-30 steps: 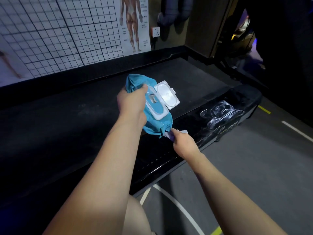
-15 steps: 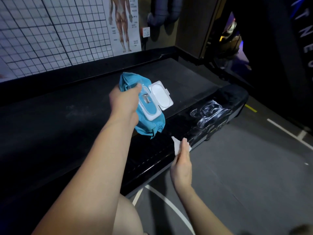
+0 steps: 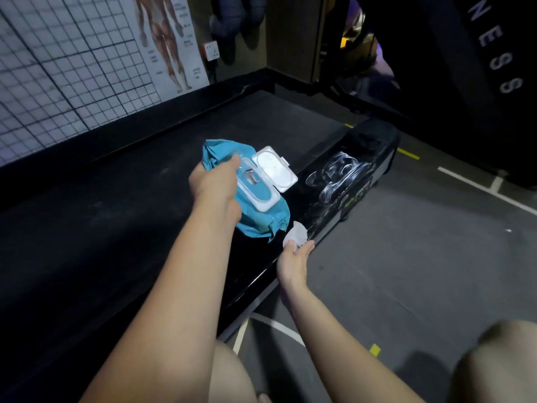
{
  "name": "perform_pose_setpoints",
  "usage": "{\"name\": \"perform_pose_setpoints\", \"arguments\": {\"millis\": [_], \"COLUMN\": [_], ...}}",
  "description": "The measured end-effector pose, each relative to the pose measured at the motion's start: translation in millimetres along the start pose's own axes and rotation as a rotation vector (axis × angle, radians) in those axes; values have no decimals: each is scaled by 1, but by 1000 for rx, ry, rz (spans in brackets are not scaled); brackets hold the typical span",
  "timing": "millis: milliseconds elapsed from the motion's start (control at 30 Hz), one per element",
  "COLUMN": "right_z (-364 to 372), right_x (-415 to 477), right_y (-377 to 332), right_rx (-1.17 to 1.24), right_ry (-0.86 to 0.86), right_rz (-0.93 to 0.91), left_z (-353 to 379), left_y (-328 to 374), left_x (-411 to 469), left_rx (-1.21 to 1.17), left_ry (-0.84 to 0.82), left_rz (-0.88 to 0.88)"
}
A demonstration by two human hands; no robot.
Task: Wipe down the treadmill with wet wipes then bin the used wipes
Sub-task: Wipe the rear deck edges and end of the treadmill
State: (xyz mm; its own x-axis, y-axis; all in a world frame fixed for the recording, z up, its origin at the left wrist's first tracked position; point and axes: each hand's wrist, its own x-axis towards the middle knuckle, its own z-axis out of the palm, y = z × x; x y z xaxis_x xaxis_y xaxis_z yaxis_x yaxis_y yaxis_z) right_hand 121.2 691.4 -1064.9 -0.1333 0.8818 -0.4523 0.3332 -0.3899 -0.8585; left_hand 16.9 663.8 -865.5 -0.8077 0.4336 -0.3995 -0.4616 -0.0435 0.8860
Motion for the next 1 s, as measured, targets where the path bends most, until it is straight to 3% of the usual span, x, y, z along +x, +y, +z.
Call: {"name": "perform_pose_setpoints", "arguments": {"millis": [233,400,567,1000], "right_z": [6,-22,-51,-20], "right_x": [4,2,6,9], "right_y": [-21,0,-6,-23], "right_rx": [96,-38,66,-41], "right_ry": [110,358,126,116], "right_rz": [203,80,131,128], "left_z": [39,45,42,53], "left_y": [-1,-8,-8,-16], "left_x": [-12,-3,11,23], "left_rx": [-80,-76,-53,-59], "left_ry": [-34,-59,-27,-41], "left_rz": [31,-32,35,5]}}
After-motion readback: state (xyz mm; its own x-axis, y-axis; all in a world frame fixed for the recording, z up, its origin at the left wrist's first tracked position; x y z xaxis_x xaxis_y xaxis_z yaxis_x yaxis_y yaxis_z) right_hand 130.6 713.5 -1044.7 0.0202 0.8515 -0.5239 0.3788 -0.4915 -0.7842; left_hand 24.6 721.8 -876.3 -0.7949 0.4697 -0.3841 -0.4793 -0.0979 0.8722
